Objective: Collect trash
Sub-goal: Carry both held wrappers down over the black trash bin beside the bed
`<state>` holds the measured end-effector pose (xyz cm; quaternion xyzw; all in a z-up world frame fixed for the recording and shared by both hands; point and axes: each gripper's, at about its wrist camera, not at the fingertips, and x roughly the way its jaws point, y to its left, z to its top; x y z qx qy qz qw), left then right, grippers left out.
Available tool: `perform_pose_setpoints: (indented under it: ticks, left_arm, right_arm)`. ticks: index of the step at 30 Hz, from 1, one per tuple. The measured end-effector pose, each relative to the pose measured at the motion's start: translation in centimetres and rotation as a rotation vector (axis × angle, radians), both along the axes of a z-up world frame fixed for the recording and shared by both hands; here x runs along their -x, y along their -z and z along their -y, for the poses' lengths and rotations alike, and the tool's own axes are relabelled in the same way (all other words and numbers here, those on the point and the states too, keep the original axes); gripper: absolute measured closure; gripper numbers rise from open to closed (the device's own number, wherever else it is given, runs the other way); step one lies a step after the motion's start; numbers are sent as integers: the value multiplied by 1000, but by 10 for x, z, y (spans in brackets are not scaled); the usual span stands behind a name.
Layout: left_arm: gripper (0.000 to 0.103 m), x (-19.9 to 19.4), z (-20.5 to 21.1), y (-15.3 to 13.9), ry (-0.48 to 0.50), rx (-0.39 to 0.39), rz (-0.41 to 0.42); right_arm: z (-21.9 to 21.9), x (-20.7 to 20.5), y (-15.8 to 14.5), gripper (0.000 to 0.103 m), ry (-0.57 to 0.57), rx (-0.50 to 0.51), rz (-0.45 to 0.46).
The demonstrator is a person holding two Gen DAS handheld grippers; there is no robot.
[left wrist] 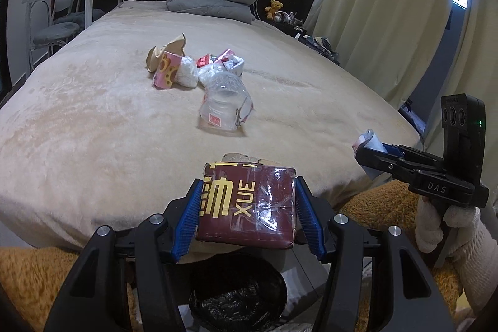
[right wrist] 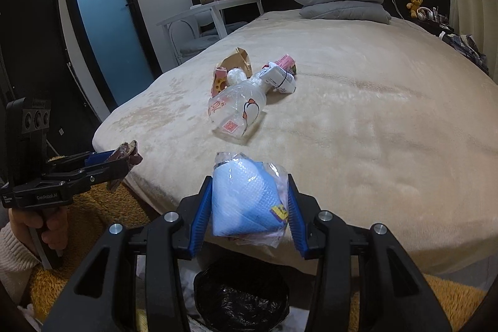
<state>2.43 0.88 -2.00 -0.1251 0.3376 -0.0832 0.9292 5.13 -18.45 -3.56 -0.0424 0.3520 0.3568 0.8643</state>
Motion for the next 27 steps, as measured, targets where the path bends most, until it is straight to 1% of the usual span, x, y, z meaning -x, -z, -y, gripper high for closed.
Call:
perform_pose_setpoints:
  ticks: [4, 6, 8, 10, 12, 16, 20, 24, 27]
  left_arm:
    - [46, 18, 17, 7, 27, -11, -8]
    - [46, 25, 24, 11, 29, -12, -17]
    - [46, 30, 30, 17, 42, 21, -44]
    - [46, 32, 34, 23, 44, 23, -66]
    - [46, 30, 36, 30, 39, 48, -106]
    - [46, 23, 41, 47, 36, 57, -181]
    - [46, 16, 44, 64, 42, 91, -255]
    - [46, 10, 51, 78, 50, 76, -314]
    - [46, 3, 54, 90, 47, 61, -373]
  right_arm:
    - [7, 13, 6, 58, 6, -13, -33]
    - [9, 19, 10, 58, 8, -24, -64]
    - [13, 20, 20, 58, 15, -54, -146]
    - [13, 22, 28, 58, 25, -55, -197]
    - [12, 22, 34, 58, 26, -63, -248]
    - [6, 17, 50, 58, 51, -24, -318]
    - [2, 14, 65, 58, 60, -4, -384]
    - [-2, 10, 83, 58, 82, 27, -453]
    - [-5, 5, 95, 58, 106, 61, -494]
